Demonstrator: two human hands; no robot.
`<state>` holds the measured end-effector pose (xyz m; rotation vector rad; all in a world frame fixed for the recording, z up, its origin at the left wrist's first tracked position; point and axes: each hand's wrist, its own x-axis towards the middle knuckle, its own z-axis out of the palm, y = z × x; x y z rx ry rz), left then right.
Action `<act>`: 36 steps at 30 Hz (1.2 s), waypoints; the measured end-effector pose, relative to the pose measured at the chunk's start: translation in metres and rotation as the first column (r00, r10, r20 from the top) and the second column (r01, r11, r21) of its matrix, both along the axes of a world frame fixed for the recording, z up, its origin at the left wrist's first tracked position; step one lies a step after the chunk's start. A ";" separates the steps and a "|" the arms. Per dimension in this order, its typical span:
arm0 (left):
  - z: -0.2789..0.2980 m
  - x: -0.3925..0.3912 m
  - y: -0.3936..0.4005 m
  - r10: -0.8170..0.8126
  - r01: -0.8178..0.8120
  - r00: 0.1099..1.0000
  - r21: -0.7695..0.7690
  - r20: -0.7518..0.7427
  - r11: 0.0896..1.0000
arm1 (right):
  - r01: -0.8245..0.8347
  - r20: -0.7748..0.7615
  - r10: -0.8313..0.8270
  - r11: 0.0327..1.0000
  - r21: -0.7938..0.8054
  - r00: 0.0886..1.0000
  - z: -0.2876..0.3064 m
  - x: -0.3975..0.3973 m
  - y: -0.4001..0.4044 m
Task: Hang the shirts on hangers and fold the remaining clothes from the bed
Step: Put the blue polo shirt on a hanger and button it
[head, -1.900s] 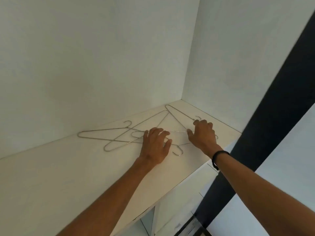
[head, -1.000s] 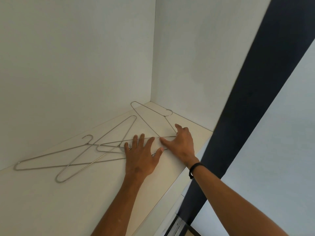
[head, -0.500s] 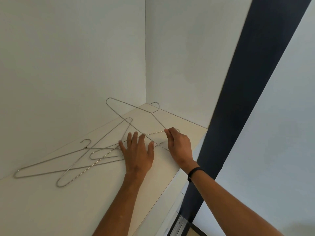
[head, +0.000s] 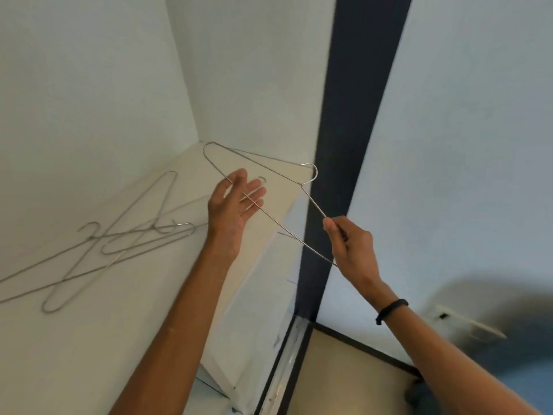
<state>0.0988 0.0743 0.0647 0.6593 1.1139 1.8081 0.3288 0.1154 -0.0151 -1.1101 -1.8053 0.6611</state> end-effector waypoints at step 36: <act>-0.230 0.615 -0.161 -0.429 0.720 0.686 -0.631 0.587 0.289 | 0.813 0.221 -0.808 0.448 -0.372 0.546 -0.205 0.522 -0.343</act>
